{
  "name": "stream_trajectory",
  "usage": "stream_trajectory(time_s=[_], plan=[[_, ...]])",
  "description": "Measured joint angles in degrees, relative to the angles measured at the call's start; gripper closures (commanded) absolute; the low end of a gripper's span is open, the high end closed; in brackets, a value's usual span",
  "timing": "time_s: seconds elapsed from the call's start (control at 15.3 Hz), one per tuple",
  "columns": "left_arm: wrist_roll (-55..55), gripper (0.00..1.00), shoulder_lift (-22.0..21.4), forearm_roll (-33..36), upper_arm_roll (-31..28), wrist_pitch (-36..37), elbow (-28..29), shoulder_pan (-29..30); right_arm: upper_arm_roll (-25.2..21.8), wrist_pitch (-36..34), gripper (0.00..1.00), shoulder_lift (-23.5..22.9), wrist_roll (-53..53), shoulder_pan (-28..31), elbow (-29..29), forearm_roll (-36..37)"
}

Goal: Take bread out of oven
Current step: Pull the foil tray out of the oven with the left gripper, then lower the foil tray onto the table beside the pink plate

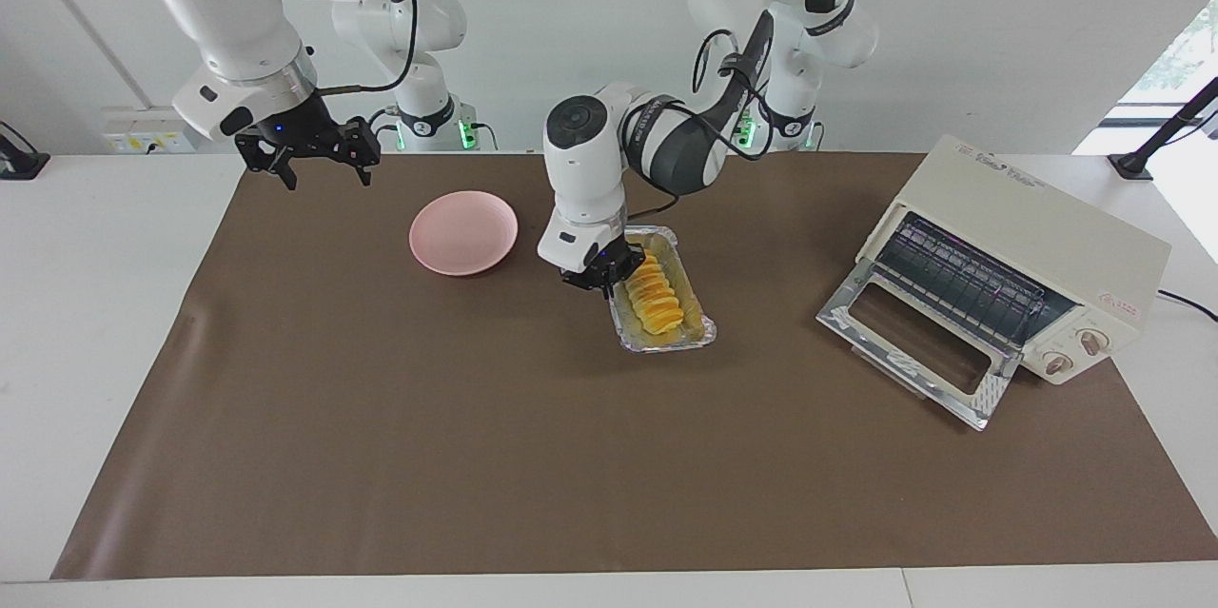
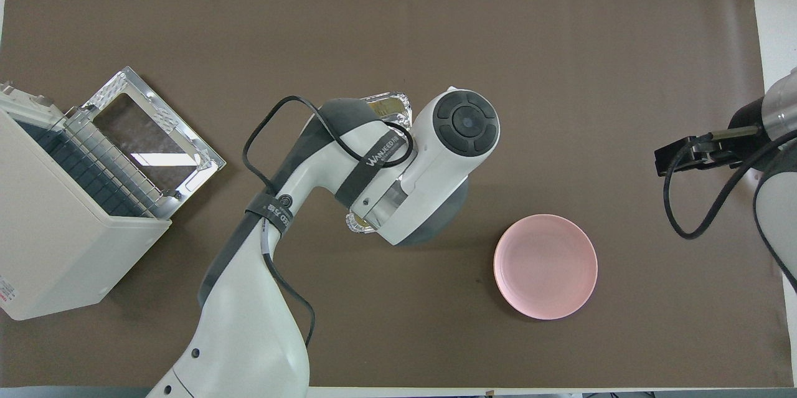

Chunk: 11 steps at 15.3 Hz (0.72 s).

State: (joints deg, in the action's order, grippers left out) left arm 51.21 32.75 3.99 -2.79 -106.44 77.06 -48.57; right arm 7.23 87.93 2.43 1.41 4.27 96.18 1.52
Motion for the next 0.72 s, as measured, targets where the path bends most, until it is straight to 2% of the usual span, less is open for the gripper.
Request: stream_trajectory(time_s=[0.33,0.72], plan=[[-4.65,1.00,0.83,3.25,0.02,-3.12,2.75,-5.46,0.00,0.00,0.00,0.00,0.00,0.00,0.00,0.00],[-3.72,1.00,1.17,3.29,-0.12,-3.69,4.16,-6.18,0.00,0.00,0.00,0.00,0.00,0.00,0.00,0.00]])
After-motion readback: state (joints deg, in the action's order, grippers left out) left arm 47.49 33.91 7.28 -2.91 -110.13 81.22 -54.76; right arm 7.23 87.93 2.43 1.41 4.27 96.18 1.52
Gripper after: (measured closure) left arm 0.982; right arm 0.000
